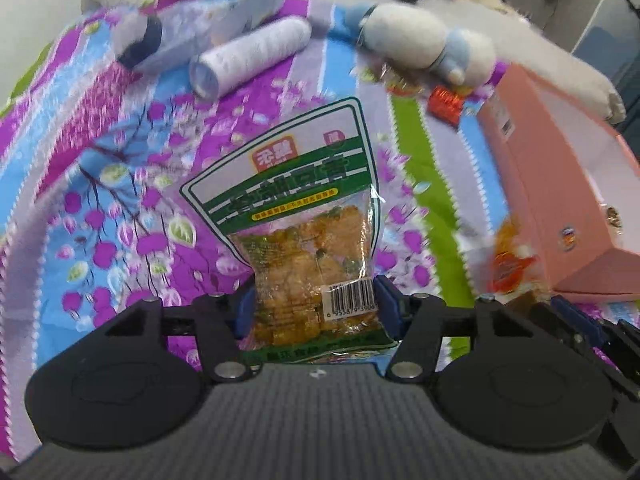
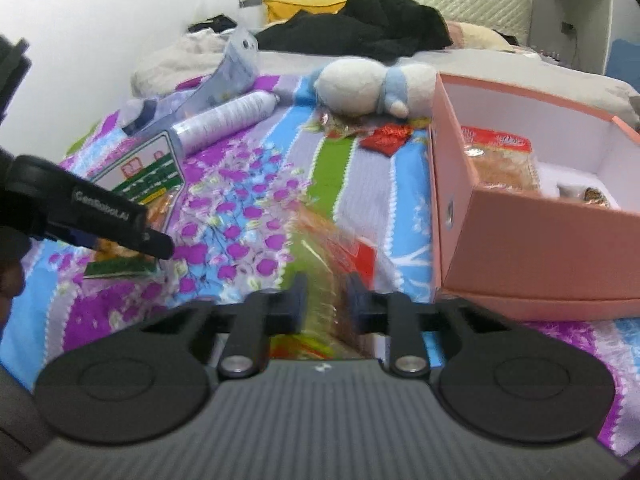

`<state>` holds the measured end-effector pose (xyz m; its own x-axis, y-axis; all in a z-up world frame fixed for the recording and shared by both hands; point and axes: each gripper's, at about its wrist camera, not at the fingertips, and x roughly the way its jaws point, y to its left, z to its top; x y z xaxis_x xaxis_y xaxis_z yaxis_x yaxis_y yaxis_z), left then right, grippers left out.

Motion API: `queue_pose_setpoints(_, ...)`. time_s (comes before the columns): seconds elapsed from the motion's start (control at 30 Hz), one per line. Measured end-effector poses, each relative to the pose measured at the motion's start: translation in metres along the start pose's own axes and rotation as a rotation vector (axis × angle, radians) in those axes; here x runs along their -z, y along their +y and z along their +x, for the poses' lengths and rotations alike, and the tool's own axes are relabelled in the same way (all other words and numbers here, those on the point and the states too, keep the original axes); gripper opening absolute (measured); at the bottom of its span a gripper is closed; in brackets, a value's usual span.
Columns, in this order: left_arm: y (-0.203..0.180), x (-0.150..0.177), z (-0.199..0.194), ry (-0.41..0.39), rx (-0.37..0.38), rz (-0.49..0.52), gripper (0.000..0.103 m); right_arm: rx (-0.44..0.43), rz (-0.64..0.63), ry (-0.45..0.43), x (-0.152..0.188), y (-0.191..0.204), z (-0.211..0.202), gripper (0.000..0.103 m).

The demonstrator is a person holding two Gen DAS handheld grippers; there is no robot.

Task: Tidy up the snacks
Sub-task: 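Lift the green packet with the left tool while the right tool grasps the meat-strip packet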

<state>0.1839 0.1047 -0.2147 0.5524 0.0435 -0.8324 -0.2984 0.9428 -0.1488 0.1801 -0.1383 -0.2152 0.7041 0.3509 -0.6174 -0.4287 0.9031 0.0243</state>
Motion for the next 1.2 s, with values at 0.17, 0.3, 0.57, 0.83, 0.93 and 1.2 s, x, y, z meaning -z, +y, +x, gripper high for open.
queue_pose_setpoints(0.17, -0.003, -0.003, -0.005, -0.009, 0.017, -0.005, 0.065, 0.012, 0.018, 0.017, 0.002, -0.006, 0.012, 0.019)
queue_pose_setpoints(0.3, -0.003, 0.002, 0.001, 0.012, 0.026, -0.009, 0.065, 0.009, 0.018, 0.021, 0.014, -0.006, 0.016, 0.019)
queue_pose_setpoints(0.57, 0.001, 0.005, 0.005, 0.025, 0.029, -0.025, 0.065, -0.035, 0.003, 0.009, 0.024, 0.003, 0.017, 0.028)
queue_pose_setpoints(0.83, 0.01, 0.01, 0.004, 0.03, 0.022, -0.044, 0.065, -0.064, 0.003, 0.04, 0.034, 0.013, 0.026, 0.074)
queue_pose_setpoints(0.93, 0.013, 0.014, 0.008, 0.043, 0.022, -0.053, 0.065, -0.041, 0.009, 0.041, 0.036, 0.012, 0.029, 0.083)
queue_pose_setpoints(1.2, 0.013, 0.019, 0.012, 0.06, 0.029, -0.05, 0.065, -0.041, 0.048, 0.118, 0.043, 0.005, 0.046, 0.087)
